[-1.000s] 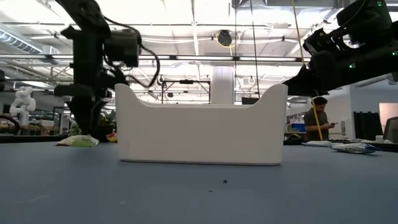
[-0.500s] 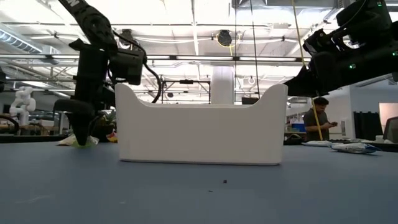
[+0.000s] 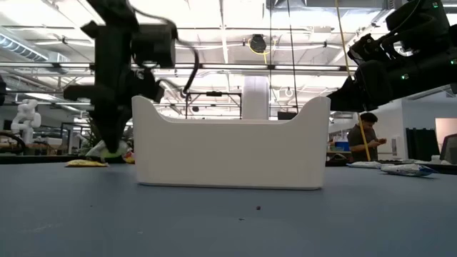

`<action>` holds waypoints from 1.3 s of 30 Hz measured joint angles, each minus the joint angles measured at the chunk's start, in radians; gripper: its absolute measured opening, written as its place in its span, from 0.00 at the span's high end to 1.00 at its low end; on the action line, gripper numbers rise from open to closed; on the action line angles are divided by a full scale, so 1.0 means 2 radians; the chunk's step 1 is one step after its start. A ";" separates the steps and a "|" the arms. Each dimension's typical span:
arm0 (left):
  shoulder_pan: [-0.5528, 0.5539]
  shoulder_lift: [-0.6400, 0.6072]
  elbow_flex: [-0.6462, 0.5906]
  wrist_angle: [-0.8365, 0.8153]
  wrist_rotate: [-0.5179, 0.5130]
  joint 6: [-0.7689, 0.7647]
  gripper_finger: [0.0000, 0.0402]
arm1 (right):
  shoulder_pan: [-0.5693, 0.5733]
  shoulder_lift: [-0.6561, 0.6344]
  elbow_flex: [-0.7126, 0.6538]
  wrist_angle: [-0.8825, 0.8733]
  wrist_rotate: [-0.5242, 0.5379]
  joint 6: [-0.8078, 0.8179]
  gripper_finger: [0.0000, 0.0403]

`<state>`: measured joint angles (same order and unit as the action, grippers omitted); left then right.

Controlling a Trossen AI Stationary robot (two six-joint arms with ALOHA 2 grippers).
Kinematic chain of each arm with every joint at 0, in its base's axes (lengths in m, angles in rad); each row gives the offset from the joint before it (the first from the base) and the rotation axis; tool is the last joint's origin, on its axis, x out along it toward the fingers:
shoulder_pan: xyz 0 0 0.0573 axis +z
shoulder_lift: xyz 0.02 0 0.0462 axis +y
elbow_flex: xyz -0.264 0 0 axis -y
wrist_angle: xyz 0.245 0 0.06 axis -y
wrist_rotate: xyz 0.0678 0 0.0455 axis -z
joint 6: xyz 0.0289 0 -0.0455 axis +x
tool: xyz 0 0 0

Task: Sort candy
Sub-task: Put the green gummy candy into the white bin

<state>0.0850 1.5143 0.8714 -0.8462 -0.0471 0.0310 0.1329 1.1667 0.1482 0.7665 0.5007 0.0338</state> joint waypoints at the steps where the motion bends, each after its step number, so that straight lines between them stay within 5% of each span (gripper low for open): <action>1: -0.013 0.000 0.008 0.001 0.005 -0.002 0.99 | 0.000 0.000 0.000 -0.001 0.000 0.000 1.00; 14: -0.121 0.000 0.067 0.156 0.246 0.029 0.99 | 0.000 0.000 0.000 -0.008 0.000 0.007 1.00; 17: -0.122 0.000 0.067 0.231 0.228 0.015 0.99 | 0.000 0.000 0.000 -0.008 0.000 0.007 1.00; 22: -0.107 0.009 0.068 0.319 0.113 -0.042 0.99 | 0.000 0.000 0.000 -0.008 0.000 0.007 1.00; 39: -0.099 0.132 0.121 0.287 0.070 -0.010 0.99 | 0.000 0.000 0.000 -0.009 0.000 0.007 1.00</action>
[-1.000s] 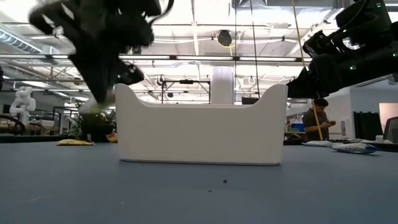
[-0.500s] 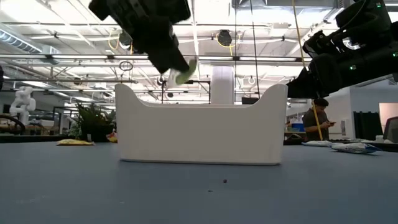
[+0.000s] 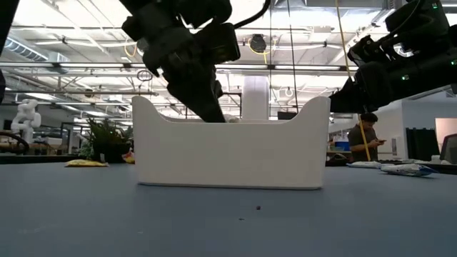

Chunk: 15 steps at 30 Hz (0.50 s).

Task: Sort candy
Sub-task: Put the green gummy candy into the white bin, then put the white chocolate bar into the gray bin

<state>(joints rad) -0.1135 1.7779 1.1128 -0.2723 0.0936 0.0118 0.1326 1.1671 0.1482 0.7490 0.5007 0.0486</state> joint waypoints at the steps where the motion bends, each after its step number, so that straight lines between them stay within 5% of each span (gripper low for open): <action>1: 0.000 0.000 0.001 -0.002 -0.009 0.004 0.99 | 0.000 0.000 0.000 -0.001 0.000 0.000 1.00; 15: -0.007 -0.022 0.007 -0.069 -0.035 0.016 0.69 | 0.000 0.000 0.000 -0.014 0.000 0.008 1.00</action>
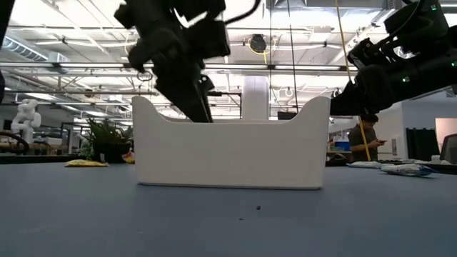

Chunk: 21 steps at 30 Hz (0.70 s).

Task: Sort candy
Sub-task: Put the white chocolate bar into the gray bin

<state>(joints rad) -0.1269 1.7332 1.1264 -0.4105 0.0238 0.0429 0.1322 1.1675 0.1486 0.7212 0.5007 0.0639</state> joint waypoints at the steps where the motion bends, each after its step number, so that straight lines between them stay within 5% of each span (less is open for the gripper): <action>1: -0.001 -0.006 0.003 -0.013 0.000 0.000 0.69 | 0.000 0.000 0.000 0.000 0.000 0.000 1.00; 14: 0.010 -0.147 0.066 -0.239 -0.158 0.008 0.68 | 0.000 0.000 0.000 -0.007 0.000 0.002 1.00; 21: 0.069 -0.156 0.048 -0.349 -0.218 -0.018 0.68 | 0.000 0.000 0.000 -0.008 0.000 0.004 1.00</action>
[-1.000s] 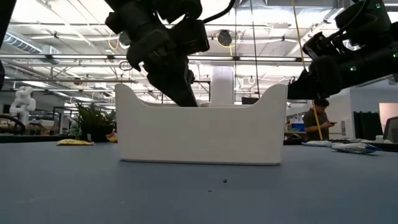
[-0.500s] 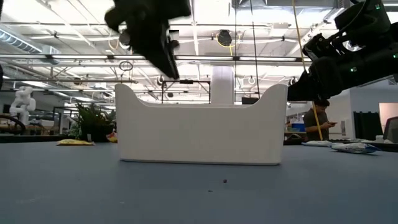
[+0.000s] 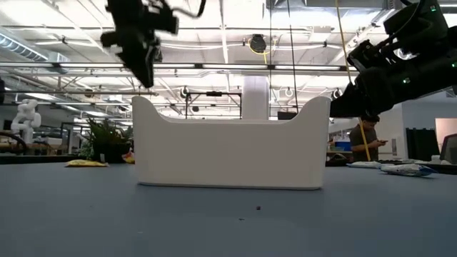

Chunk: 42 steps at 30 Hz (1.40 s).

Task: Sort candy
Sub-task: Put the white chocolate bar into the gray bin

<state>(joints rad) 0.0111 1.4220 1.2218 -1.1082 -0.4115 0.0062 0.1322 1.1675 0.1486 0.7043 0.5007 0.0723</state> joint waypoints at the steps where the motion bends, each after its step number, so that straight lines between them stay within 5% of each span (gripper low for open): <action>1: 0.011 0.000 -0.008 0.000 -0.001 0.001 0.68 | 0.000 0.000 0.000 -0.001 0.000 0.001 1.00; 9: 0.131 0.001 -0.082 0.080 0.000 0.076 0.68 | 0.000 0.000 0.000 -0.001 0.000 0.002 1.00; 22: 0.365 0.073 -0.101 0.325 0.133 0.144 0.68 | 0.000 0.000 0.000 -0.002 0.000 0.002 1.00; 32: 0.423 0.177 -0.072 0.395 0.138 0.132 0.67 | 0.000 0.000 0.000 -0.003 -0.002 0.002 1.00; 42: 0.436 0.215 -0.050 0.376 0.207 0.105 0.54 | 0.000 0.000 0.000 -0.004 -0.002 0.002 1.00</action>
<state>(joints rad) 0.8833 1.8523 1.1225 -0.3561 0.0025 0.2157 0.1322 1.1675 0.1486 0.6968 0.4957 0.0753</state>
